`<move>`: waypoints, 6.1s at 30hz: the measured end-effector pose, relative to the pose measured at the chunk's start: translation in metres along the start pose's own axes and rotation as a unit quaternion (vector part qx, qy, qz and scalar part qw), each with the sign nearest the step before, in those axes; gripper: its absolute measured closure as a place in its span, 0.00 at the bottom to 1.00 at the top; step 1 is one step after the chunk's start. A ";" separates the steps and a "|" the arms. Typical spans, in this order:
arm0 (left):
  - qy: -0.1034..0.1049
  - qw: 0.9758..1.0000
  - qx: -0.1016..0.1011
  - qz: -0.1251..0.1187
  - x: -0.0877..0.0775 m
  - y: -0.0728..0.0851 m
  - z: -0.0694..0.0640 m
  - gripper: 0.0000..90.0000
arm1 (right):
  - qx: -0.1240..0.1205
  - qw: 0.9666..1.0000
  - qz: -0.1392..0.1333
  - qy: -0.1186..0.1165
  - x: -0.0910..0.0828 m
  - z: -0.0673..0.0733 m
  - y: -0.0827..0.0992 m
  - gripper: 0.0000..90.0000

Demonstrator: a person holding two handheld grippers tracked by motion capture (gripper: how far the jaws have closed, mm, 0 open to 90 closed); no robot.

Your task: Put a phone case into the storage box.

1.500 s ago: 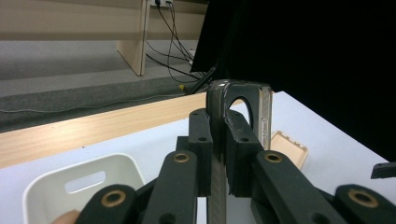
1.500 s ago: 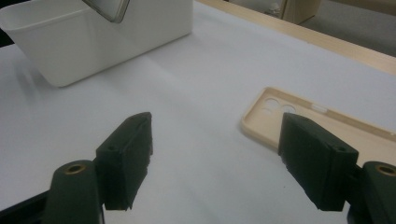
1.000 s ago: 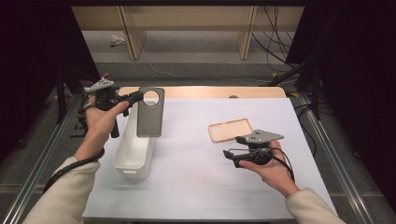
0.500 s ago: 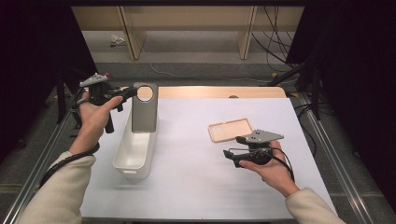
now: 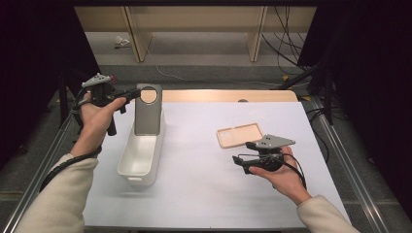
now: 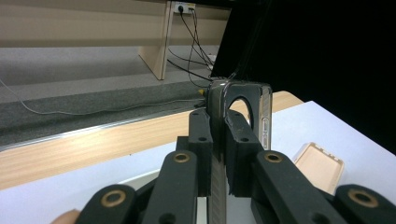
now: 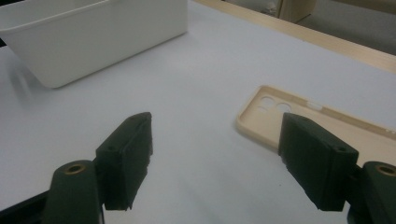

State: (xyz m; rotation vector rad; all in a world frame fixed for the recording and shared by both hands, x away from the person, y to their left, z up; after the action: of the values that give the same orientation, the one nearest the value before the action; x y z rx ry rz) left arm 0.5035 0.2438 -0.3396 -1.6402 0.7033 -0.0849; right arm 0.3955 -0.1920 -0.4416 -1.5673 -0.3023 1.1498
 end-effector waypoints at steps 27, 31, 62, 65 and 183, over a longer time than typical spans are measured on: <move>-0.011 1.000 0.006 0.004 0.007 0.001 0.016 0.91 | 0.001 1.000 -0.001 0.002 0.000 -0.001 0.000 0.30; -0.011 1.000 0.011 0.005 0.010 0.002 0.017 0.91 | 0.001 1.000 0.000 0.002 0.000 -0.001 0.001 0.30; -0.014 0.999 0.032 0.019 0.039 0.008 0.025 0.91 | 0.003 1.000 -0.001 0.003 0.000 -0.003 0.001 0.30; -0.014 0.999 0.033 0.021 0.042 0.009 0.026 0.91 | 0.003 1.000 -0.001 0.003 0.000 -0.003 0.001 0.30; -0.087 0.992 0.055 0.073 0.016 0.044 0.024 0.00 | 0.007 1.000 0.000 0.022 -0.003 -0.014 0.000 0.28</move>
State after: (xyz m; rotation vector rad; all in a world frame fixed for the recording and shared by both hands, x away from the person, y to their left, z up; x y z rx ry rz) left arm 0.5099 0.2556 -0.3910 -1.4666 0.6703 0.1202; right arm 0.4049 -0.2025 -0.4408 -1.5770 -0.2648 1.1139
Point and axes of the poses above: each handheld gripper's, and its own axes: x roughly forward along the jaws, y roughly out of its underside, z roughly to its left, the point moved 3 cm from there along x, roughly forward along the jaws, and after that the axes turned 5 degrees about -y, right-handed, at the moved point
